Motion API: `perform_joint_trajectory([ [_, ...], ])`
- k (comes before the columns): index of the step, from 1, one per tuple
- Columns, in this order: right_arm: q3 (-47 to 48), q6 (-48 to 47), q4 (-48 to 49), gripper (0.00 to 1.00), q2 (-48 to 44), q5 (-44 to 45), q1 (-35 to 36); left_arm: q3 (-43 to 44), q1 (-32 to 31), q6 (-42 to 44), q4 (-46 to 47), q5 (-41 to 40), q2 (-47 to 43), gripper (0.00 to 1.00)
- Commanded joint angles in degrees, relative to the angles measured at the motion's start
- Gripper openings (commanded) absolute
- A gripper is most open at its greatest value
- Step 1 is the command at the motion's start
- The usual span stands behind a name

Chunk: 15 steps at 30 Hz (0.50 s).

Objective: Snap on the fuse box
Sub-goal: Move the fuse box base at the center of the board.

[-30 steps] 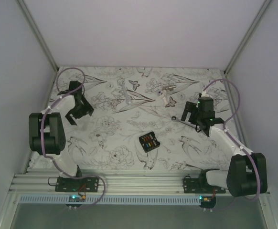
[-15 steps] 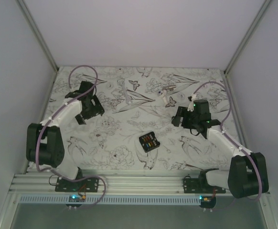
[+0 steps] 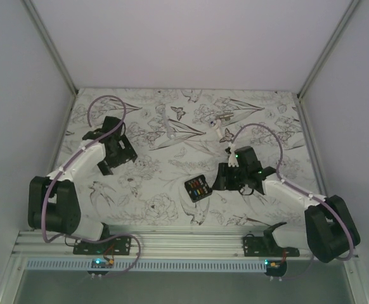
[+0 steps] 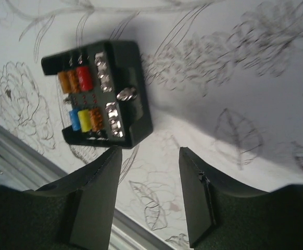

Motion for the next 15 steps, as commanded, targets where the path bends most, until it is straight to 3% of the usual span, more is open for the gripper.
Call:
perform_joint_trajectory([
  [1, -1.01, 6.55, 1.15, 0.54, -0.91, 1.1, 4.5, -1.36, 0.17, -0.64, -2.27, 0.26, -2.89, 1.0],
  [7, -1.54, 10.22, 3.14, 0.52, 0.93, 2.71, 9.73, -2.74, 0.19, -1.51, -2.27, -0.45, -5.45, 1.0],
  [15, 0.78, 11.05, 8.08, 0.47, 6.82, 0.92, 9.78, -2.53, 0.19, -2.09, -2.27, -0.58, -5.65, 1.0],
])
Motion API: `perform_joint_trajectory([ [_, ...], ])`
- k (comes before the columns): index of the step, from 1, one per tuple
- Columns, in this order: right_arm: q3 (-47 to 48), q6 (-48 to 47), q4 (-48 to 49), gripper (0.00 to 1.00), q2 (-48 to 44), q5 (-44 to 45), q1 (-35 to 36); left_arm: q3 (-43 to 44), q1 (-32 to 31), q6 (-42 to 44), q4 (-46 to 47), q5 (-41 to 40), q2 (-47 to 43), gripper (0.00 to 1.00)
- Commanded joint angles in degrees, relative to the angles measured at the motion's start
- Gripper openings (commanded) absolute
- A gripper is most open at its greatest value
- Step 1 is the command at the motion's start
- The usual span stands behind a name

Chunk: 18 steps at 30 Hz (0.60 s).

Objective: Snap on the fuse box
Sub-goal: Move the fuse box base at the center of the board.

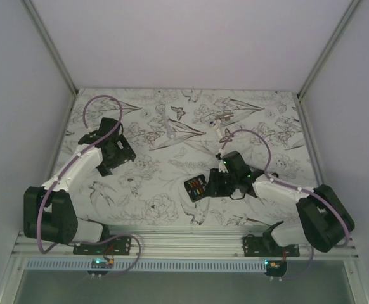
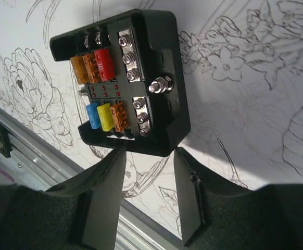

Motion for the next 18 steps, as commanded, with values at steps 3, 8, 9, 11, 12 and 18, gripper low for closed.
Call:
perform_joint_trajectory([
  [3, 4.69, -0.84, 5.3, 0.46, 6.44, -0.58, -0.15, -0.48, 0.18, -0.69, -2.07, -1.04, -0.79, 1.0],
  [8, 10.89, -6.86, 4.61, 0.45, 12.38, -2.93, -3.14, -0.07, 0.46, -0.47, -2.05, -1.52, -0.41, 1.0],
  [9, 12.22, -8.19, 4.21, 0.45, 13.36, -2.99, -3.77, 0.14, 0.66, -0.32, -2.12, -1.59, -0.24, 1.0],
  [11, 15.09, -10.56, 3.24, 0.45, 17.1, -3.2, -5.06, 0.55, 1.08, -0.01, -2.07, -1.91, 0.32, 1.0],
  [12, 17.0, -11.66, 2.88, 0.45, 18.36, -3.32, -5.51, 0.84, 1.43, 0.35, -2.12, -2.14, 0.67, 1.0],
  [18, 22.47, -16.29, 2.29, 0.5, 19.75, -4.12, -7.22, 4.16, 3.85, 7.66, -2.03, -6.85, 5.22, 1.0],
])
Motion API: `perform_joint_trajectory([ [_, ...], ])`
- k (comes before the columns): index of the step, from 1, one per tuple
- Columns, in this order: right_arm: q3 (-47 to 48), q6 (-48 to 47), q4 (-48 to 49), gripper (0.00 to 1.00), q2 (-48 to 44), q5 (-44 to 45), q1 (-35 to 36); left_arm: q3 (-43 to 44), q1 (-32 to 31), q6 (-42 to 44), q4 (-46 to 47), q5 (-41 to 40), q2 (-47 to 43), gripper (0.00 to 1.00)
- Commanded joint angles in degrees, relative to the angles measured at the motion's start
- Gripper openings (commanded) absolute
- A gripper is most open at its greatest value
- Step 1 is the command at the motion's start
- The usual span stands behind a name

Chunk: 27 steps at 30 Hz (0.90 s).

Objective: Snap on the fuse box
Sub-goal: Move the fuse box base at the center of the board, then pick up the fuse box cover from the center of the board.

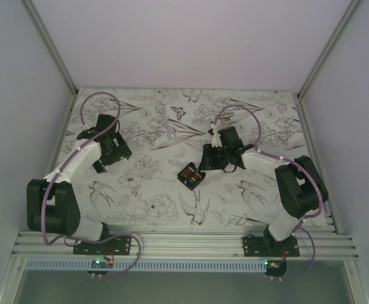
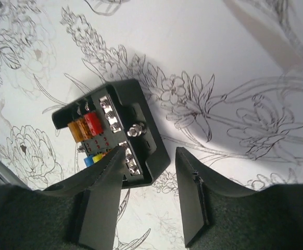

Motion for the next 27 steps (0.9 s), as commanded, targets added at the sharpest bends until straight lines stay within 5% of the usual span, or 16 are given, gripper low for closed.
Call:
perform_joint_trajectory([
  [1, 3.22, -5.99, 0.0, 0.52, -1.85, -1.19, -1.06, 3.24, 1.81, 7.67, -1.8, -7.33, 4.1, 1.0],
  [14, -6.91, -8.44, 5.03, 0.9, -13.11, -0.96, -5.61, 6.0, 11.56, 17.48, 7.98, 3.27, 14.21, 1.0],
  [27, -10.39, -8.59, 7.5, 0.94, -15.51, -0.95, -6.32, 4.84, 9.99, 18.51, 7.74, 8.59, 17.25, 1.0],
])
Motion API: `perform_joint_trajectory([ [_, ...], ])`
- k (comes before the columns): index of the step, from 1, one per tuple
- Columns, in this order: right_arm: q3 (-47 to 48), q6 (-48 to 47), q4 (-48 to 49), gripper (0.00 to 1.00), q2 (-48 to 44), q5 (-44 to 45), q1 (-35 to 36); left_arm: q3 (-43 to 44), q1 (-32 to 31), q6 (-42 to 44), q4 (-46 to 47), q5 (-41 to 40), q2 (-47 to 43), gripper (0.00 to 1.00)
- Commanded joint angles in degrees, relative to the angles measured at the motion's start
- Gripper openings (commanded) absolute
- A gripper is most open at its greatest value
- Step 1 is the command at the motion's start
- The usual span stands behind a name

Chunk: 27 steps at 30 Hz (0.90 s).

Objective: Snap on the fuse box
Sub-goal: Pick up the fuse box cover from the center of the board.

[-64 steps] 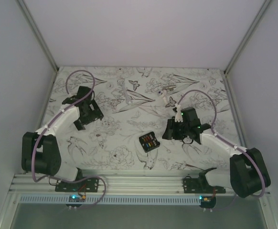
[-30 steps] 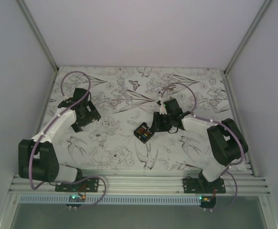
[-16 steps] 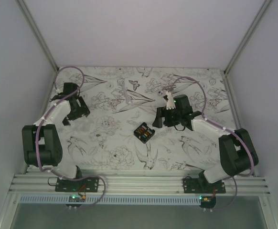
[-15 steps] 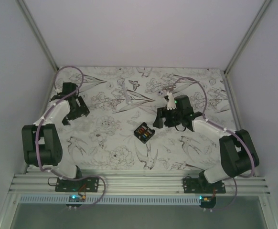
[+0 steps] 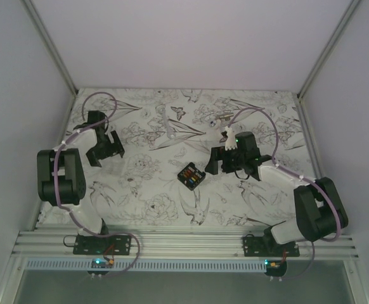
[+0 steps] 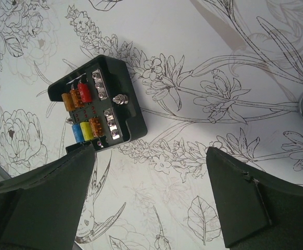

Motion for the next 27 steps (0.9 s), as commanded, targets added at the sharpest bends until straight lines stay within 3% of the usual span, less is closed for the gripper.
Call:
perform_joint_trajectory([
  [1, -0.07, -1.03, 2.49, 0.94, -1.73, 0.29, -0.5, -1.89, -2.18, 0.69, -1.73, 1.06, -2.25, 1.0],
  [8, -0.35, -0.8, 2.73, 0.95, -2.0, 0.03, -0.53, -2.49, -6.89, -1.1, -5.33, -4.54, -4.51, 1.0],
  [15, -0.84, -0.72, 2.91, 0.97, -2.47, -0.05, -0.53, -0.31, -12.8, -0.93, -9.84, -12.19, -0.74, 1.0],
  [27, -1.28, -0.76, 3.19, 0.98, -3.19, -0.26, -0.53, 1.32, -13.88, 3.13, -10.21, -15.35, 0.93, 1.0],
])
